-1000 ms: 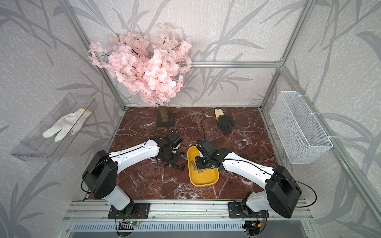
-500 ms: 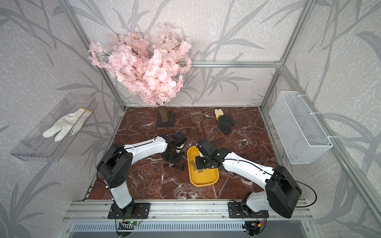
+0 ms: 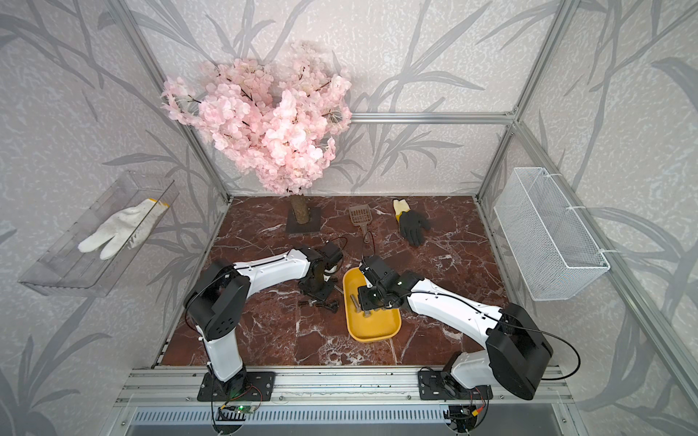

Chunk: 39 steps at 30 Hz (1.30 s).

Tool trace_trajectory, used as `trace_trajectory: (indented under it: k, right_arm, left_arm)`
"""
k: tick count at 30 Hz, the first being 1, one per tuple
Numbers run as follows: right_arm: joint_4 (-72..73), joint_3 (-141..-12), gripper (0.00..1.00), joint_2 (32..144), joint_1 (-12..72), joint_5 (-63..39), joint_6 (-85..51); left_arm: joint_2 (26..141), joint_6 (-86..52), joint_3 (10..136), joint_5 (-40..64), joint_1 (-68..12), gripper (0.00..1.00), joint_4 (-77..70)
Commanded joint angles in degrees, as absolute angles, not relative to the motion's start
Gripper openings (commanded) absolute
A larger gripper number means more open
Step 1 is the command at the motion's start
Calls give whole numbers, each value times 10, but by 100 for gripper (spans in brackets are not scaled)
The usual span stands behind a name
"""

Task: Take the screw protection sleeves out of the storage box
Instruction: Adjust the bolt at the center of the board, then pick up the bolt at the center of the board.

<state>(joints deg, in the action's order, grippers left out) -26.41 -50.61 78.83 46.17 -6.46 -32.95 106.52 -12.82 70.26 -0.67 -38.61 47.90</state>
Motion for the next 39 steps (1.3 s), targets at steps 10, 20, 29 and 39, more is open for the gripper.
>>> trace_trajectory:
  k: [10,20,29,39]
  right_arm:
    - [-271,-507,21,786,463,-59,-332]
    - [-267,-504,22,789,466,-59,-333]
    - [-266,-505,22,793,468,-59,-333]
    - [-267,-511,21,795,472,-55,-332]
  left_arm:
    - [1074,-118,709,-18,-362,29,494]
    - [1075,-121,690,-7,-355,38,490]
    - [1086,-126,691,0,-350,38,489]
    - [1100,-133,693,-1,-342,26,483]
